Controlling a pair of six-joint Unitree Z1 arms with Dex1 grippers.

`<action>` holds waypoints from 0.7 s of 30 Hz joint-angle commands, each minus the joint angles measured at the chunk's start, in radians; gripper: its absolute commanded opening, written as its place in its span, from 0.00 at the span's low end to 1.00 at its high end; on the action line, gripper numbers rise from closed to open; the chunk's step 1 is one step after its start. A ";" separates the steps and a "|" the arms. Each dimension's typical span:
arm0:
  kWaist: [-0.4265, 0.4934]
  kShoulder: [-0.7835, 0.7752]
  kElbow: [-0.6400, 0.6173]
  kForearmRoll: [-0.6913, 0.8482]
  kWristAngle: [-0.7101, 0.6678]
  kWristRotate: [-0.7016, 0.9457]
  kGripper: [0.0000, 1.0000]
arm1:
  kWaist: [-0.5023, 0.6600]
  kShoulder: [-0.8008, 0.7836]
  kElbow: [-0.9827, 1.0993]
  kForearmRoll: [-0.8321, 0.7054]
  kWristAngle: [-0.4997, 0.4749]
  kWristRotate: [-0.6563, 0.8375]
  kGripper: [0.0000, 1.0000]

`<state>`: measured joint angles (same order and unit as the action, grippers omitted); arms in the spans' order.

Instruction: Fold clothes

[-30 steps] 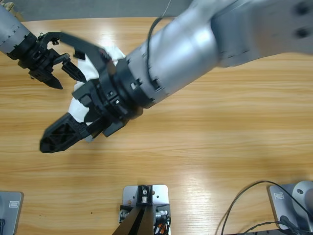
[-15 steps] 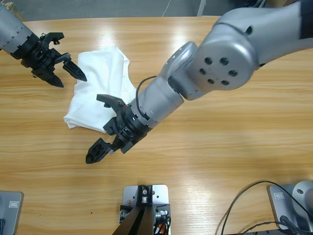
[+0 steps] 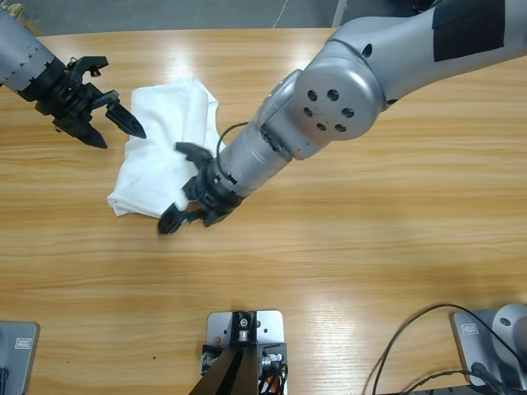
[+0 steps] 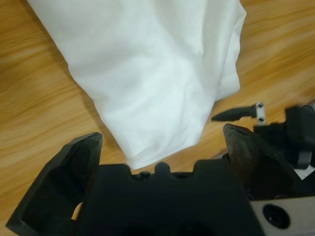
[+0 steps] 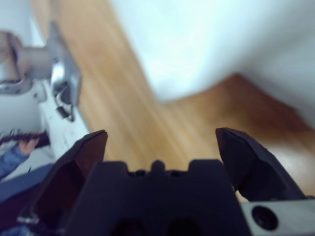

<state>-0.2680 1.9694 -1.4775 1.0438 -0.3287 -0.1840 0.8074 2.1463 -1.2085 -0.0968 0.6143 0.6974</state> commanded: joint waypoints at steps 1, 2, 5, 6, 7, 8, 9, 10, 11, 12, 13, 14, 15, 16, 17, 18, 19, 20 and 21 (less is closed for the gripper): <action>0.003 0.057 0.034 -0.008 0.010 0.015 0.95 | -0.013 -0.017 0.064 -0.103 -0.104 0.110 0.92; 0.003 0.057 0.034 -0.009 0.010 0.016 0.95 | -0.010 -0.012 0.059 -0.122 -0.099 0.126 0.94; 0.003 0.060 0.036 -0.009 0.010 0.017 0.95 | 0.010 -0.002 0.032 -0.136 -0.089 0.153 0.95; 0.003 0.060 0.036 -0.008 0.010 0.018 0.95 | 0.013 0.003 0.030 -0.143 -0.088 0.162 0.95; 0.003 0.058 0.039 -0.008 0.011 0.020 0.95 | 0.015 0.011 0.027 -0.147 -0.085 0.172 0.95; 0.003 0.056 0.042 -0.008 0.012 0.020 0.95 | 0.018 0.017 0.026 -0.150 -0.084 0.179 0.95; 0.003 0.055 0.046 -0.008 0.013 0.021 0.95 | 0.022 0.022 0.025 -0.151 -0.083 0.184 0.95; 0.003 0.055 0.048 -0.008 0.014 0.022 0.95 | 0.026 0.026 0.024 -0.152 -0.080 0.187 0.95; 0.003 0.055 0.048 -0.008 0.014 0.023 0.95 | 0.031 0.033 0.023 -0.152 -0.079 0.190 0.95; 0.003 0.055 0.047 -0.008 0.014 0.023 0.95 | 0.035 0.039 0.023 -0.155 -0.076 0.193 0.95; 0.003 0.055 0.047 -0.009 0.014 0.023 0.95 | 0.040 0.049 0.022 -0.162 -0.072 0.196 0.95; 0.003 0.055 0.048 -0.008 0.014 0.024 0.95 | 0.041 0.060 0.022 -0.176 -0.066 0.201 0.95; 0.003 0.055 0.048 -0.008 0.015 0.024 0.95 | 0.043 0.069 0.021 -0.187 -0.061 0.205 0.95; 0.003 0.055 0.048 -0.008 0.016 0.026 0.95 | 0.045 0.079 0.019 -0.203 -0.053 0.210 0.95; 0.003 0.056 0.048 -0.008 0.016 0.026 0.95 | 0.047 0.087 0.013 -0.207 -0.049 0.212 0.95; 0.003 0.057 0.048 -0.008 0.016 0.027 0.95 | 0.050 0.093 0.004 -0.207 -0.045 0.213 0.95; 0.003 0.059 0.048 -0.008 0.016 0.028 0.95 | 0.053 0.100 -0.003 -0.210 -0.039 0.214 0.95; 0.003 0.060 0.048 -0.008 0.016 0.028 0.95 | 0.055 0.108 -0.006 -0.220 -0.032 0.217 0.95; 0.003 0.062 0.048 -0.009 0.016 0.029 0.95 | 0.056 0.115 -0.006 -0.230 -0.028 0.221 0.94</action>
<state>-0.2680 1.9694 -1.4588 1.0438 -0.3287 -0.1780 0.8424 2.1677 -1.1840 -0.2876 0.5467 0.8954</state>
